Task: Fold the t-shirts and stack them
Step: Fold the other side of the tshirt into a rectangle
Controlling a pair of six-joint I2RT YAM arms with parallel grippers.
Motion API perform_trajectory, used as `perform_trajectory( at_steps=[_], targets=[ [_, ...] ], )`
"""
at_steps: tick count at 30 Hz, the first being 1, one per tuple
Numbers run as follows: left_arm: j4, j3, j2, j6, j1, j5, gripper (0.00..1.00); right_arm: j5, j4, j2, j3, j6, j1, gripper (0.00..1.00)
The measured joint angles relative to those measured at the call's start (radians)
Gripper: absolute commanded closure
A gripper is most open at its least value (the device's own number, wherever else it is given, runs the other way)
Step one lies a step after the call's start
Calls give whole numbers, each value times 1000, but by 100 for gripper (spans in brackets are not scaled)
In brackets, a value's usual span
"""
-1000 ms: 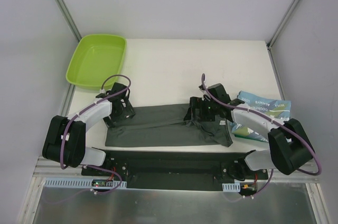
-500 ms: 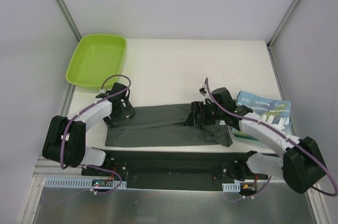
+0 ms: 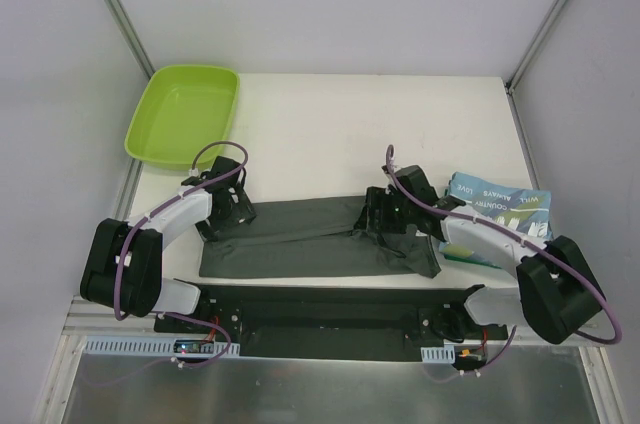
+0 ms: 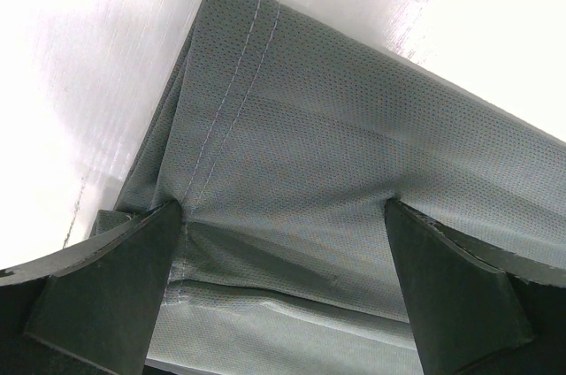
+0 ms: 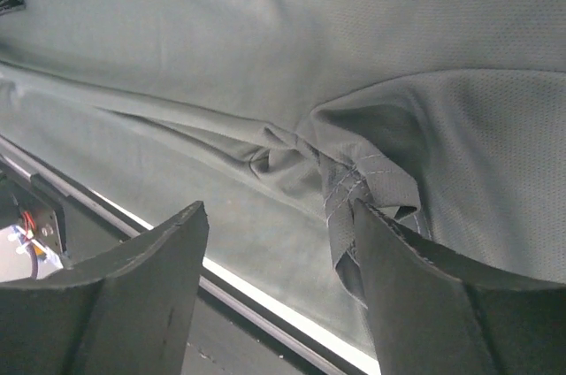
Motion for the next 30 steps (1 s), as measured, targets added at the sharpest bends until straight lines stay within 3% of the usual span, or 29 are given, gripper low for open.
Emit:
perform_trajectory(
  at_steps=[4,8,18,30],
  targets=[
    [0,0,0,0,0,0,1,36,24,10,-8,35,0,55],
    [0,0,0,0,0,0,1,64,33,-8,-24,60,0,47],
    [0,0,0,0,0,0,1,130,-18,-130,-58,61,0,45],
    [0,0,0,0,0,0,1,118,10,8,-63,63,0,50]
  ],
)
